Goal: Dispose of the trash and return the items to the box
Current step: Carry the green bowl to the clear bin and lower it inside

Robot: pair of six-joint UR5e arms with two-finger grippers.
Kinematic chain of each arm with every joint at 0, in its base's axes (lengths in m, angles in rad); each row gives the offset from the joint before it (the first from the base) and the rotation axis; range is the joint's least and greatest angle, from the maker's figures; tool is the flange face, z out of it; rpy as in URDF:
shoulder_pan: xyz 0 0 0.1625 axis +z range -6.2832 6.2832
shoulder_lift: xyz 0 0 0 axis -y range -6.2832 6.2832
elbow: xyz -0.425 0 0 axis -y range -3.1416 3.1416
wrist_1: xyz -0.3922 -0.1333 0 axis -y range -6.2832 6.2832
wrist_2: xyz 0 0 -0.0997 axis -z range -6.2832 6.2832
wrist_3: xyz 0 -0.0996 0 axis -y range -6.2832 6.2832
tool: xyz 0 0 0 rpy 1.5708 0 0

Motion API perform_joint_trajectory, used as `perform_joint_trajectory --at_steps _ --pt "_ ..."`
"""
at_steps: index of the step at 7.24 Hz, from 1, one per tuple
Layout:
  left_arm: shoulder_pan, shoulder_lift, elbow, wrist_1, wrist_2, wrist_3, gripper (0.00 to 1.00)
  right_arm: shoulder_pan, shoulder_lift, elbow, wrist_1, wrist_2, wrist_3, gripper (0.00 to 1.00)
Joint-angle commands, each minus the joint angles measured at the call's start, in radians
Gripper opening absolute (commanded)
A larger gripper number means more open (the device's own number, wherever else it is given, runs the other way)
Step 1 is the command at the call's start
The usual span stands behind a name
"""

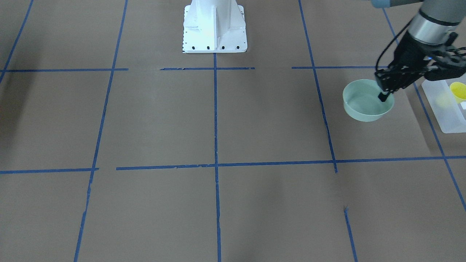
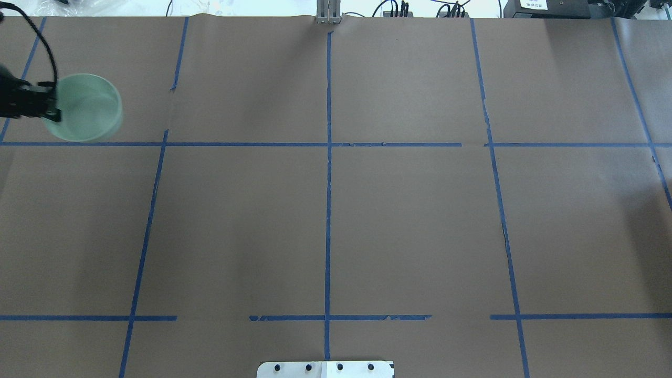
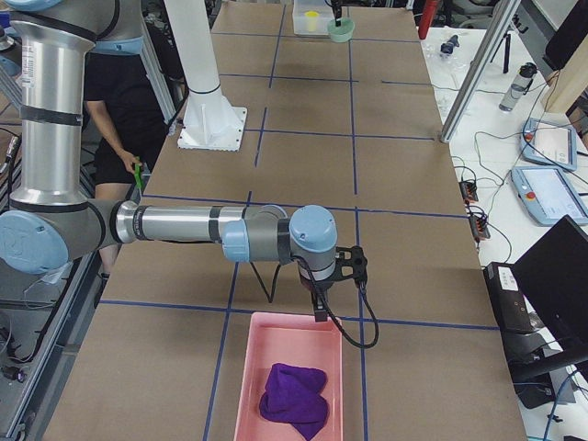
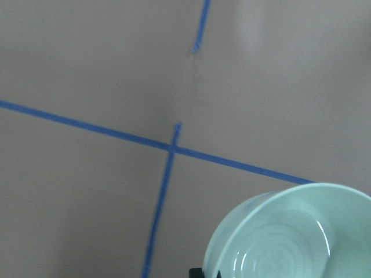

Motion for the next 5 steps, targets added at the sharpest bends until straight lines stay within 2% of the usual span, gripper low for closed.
perform_joint_trajectory --at_steps 1,4,5 --pt "-0.284 0.057 0.181 0.0 -0.121 0.466 0.0 -0.05 0.035 0.0 0.003 0.012 0.125 1.0" --pt "-0.502 0.063 0.425 0.0 -0.128 0.796 0.0 -0.056 0.107 0.009 -0.003 0.086 0.233 1.0" --pt "-0.569 0.063 0.542 -0.005 -0.129 0.884 0.0 -0.062 0.118 0.01 -0.003 0.087 0.241 1.0"
